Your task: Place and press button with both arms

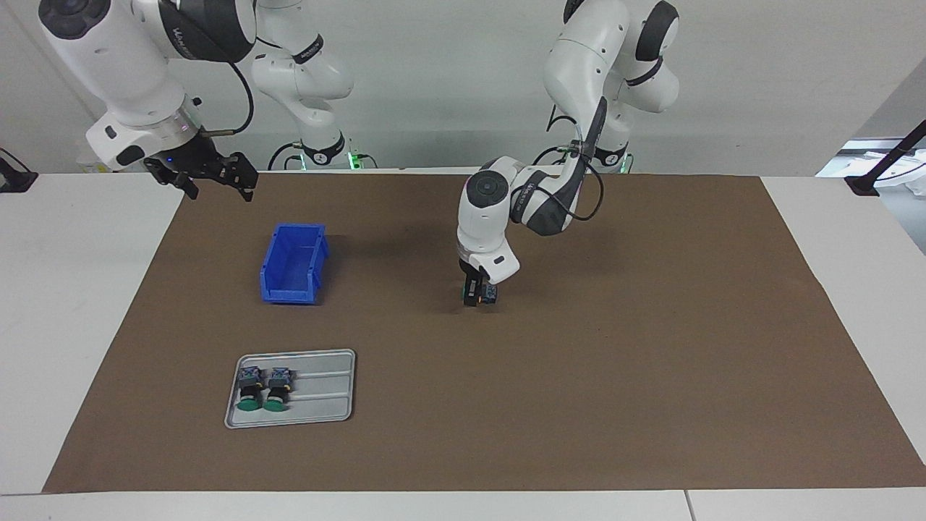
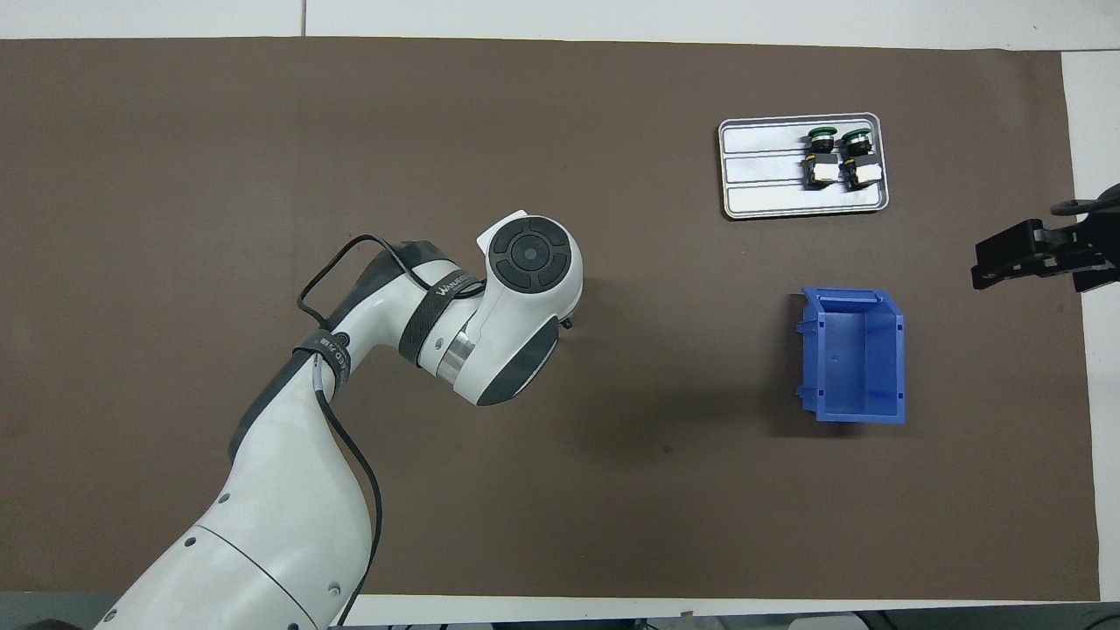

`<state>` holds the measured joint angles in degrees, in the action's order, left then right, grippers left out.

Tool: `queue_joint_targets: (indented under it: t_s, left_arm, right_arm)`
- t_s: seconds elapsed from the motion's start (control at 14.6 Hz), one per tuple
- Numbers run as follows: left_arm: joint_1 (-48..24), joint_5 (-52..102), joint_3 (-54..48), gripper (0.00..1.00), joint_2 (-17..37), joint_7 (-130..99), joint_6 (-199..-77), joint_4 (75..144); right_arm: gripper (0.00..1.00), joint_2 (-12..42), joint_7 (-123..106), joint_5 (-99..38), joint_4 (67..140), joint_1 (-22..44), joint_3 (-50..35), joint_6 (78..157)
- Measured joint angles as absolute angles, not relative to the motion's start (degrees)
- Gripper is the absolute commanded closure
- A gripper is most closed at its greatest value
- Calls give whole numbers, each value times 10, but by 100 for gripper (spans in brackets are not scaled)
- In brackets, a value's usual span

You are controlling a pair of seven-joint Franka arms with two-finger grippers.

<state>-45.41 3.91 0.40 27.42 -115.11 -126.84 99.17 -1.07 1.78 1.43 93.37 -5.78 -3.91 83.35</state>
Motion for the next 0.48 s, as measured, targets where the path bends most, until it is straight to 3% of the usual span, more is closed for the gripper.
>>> queue_joint_targets:
  t_s: [0.48]
  left_arm:
    - [-454,39,5,76,274,-1152,-1268,991]
  right_arm:
    - [2,-11,18,14,934,-58,-39,833]
